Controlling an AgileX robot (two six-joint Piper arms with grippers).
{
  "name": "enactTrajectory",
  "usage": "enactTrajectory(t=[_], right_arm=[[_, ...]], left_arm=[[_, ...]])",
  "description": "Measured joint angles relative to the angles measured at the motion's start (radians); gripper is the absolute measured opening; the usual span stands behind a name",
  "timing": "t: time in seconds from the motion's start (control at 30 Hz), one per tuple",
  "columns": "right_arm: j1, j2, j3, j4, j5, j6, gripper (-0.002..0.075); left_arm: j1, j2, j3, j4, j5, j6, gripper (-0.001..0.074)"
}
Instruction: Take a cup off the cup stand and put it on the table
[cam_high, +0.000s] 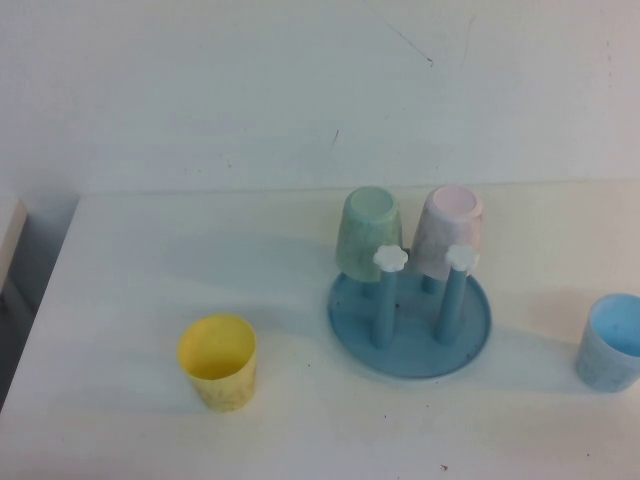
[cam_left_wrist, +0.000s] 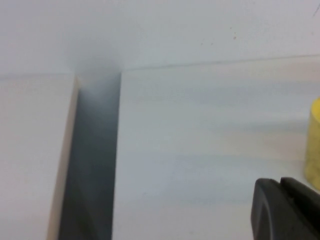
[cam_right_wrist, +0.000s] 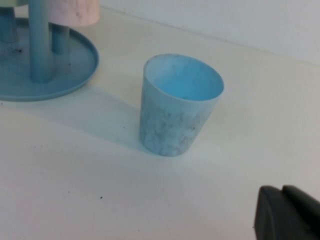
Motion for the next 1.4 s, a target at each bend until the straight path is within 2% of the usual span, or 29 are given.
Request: enactTrajectory(t=[0.2, 0.3, 0.63, 1.4], right_arm=[[0.000, 0.000, 0.000, 0.000, 0.000, 0.000, -0.0001], [0.000, 0.000, 0.000, 0.000, 0.000, 0.000, -0.0001], [0.000, 0.000, 0.000, 0.000, 0.000, 0.000, -0.0001], [0.000, 0.000, 0.000, 0.000, 0.000, 0.000, -0.0001]], left_arm=[[0.089, -0.020, 0.000, 0.019, 0.065, 0.048, -0.0002], [0.105, -0.020, 0.000, 0.016, 0.075, 0.056, -0.0002], [0.050, -0.020, -0.003, 0.010, 0.084, 0.056, -0.0002], [0.048, -0.020, -0.004, 0.008, 0.089, 0.056, -0.0003]])
